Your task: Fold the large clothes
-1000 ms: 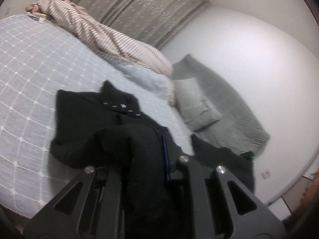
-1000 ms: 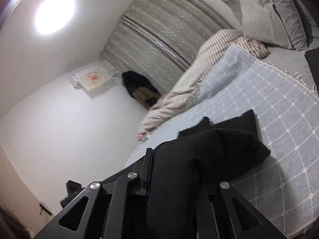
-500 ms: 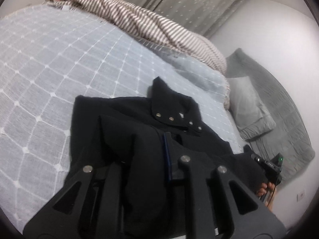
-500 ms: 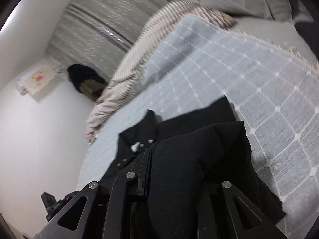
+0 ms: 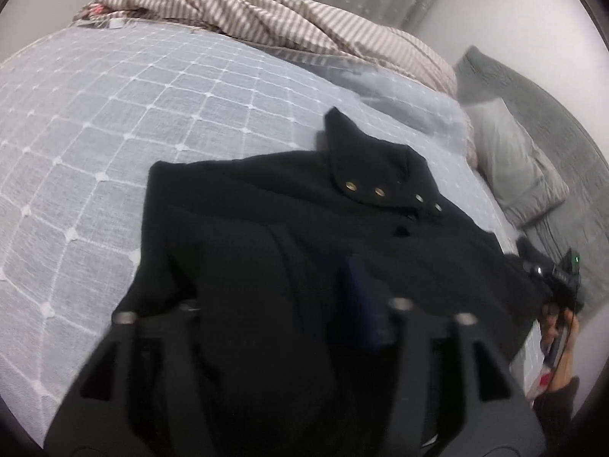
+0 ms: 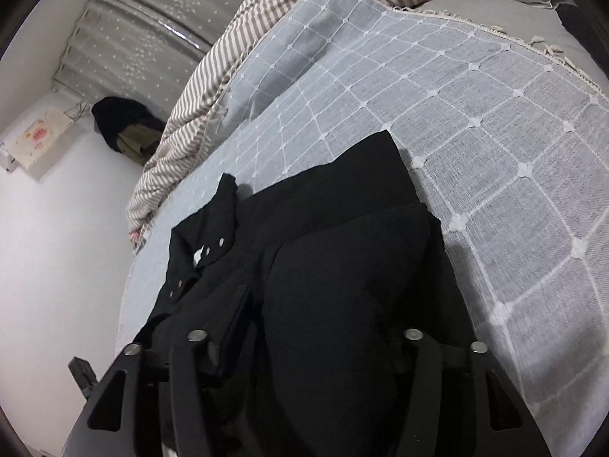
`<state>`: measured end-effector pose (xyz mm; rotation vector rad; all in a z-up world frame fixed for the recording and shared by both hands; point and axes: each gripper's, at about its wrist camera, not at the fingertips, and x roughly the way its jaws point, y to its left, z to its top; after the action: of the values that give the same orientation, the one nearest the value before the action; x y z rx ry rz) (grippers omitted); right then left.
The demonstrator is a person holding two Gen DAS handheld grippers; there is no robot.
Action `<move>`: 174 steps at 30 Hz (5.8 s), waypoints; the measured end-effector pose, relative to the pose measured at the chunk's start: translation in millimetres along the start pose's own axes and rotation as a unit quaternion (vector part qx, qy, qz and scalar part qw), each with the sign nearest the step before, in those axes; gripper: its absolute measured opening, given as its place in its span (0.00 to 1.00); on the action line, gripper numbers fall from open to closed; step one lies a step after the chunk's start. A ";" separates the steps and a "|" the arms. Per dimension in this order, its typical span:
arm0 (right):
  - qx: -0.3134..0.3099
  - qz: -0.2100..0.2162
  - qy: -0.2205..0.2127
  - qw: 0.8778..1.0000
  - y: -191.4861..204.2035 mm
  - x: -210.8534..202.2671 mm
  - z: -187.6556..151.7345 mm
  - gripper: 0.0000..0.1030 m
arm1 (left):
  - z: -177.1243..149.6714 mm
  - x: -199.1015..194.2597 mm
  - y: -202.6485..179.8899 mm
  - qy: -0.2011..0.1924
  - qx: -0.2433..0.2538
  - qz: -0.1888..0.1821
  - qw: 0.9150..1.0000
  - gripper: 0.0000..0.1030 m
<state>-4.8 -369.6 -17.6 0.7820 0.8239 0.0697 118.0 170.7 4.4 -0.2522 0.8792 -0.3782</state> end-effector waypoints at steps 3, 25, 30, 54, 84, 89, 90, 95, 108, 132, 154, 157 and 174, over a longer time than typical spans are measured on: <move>-0.028 -0.011 -0.009 1.000 7.8 -32.4 -5.0 0.62 | 0.0 -18.3 -15.1 0.005 0.033 0.051 0.998 0.84; -0.305 -0.210 0.112 0.922 82.4 23.5 -55.6 0.75 | -42.1 7.6 -59.1 0.148 0.167 0.044 0.974 0.84; -0.260 -0.122 0.103 0.952 90.9 42.8 -18.0 0.75 | 3.7 33.4 -55.3 0.122 0.145 0.045 0.981 0.84; -0.083 -0.126 -0.033 0.988 5.3 32.6 58.3 0.73 | 62.7 41.1 71.0 0.022 -0.059 0.050 0.997 0.75; -0.109 -0.225 -0.064 0.966 13.3 151.4 138.4 0.08 | 128.9 141.5 88.8 -0.002 -0.073 0.111 0.991 0.10; -0.137 -0.239 -0.078 0.958 31.7 136.4 135.6 0.13 | 140.6 108.8 75.9 -0.035 -0.065 0.128 0.989 0.17; -0.152 -0.246 -0.083 0.954 41.1 133.8 132.4 0.16 | 141.8 104.8 73.7 -0.041 -0.059 0.125 0.989 0.19; -0.223 -0.253 -0.113 0.935 101.2 133.2 109.3 0.57 | 148.8 88.4 32.7 -0.054 -0.012 0.078 0.995 0.62; -0.221 -0.220 -0.012 0.950 78.4 185.3 101.1 0.75 | 122.3 138.8 67.5 0.037 -0.052 0.078 0.995 0.66; -0.161 -0.169 -0.079 0.969 104.3 27.0 5.1 0.81 | 31.7 4.6 -56.8 -0.024 -0.016 0.055 0.998 0.99; -0.197 -0.229 -0.032 0.953 63.2 25.8 -71.8 0.81 | -57.8 -14.0 -67.3 0.023 -0.052 0.085 0.995 0.99; -0.173 -0.214 -0.040 0.961 60.2 16.8 -70.1 0.81 | -67.1 -27.6 -74.1 0.017 -0.071 0.075 0.995 0.99; -0.172 -0.195 -0.050 0.964 66.0 8.8 -69.5 0.81 | -99.1 -26.5 -107.9 0.063 -0.072 0.057 0.994 0.99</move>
<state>-30.7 -277.3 -9.7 0.2847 0.8273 -0.1735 1.3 78.3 1.5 -0.3124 1.0416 -0.2257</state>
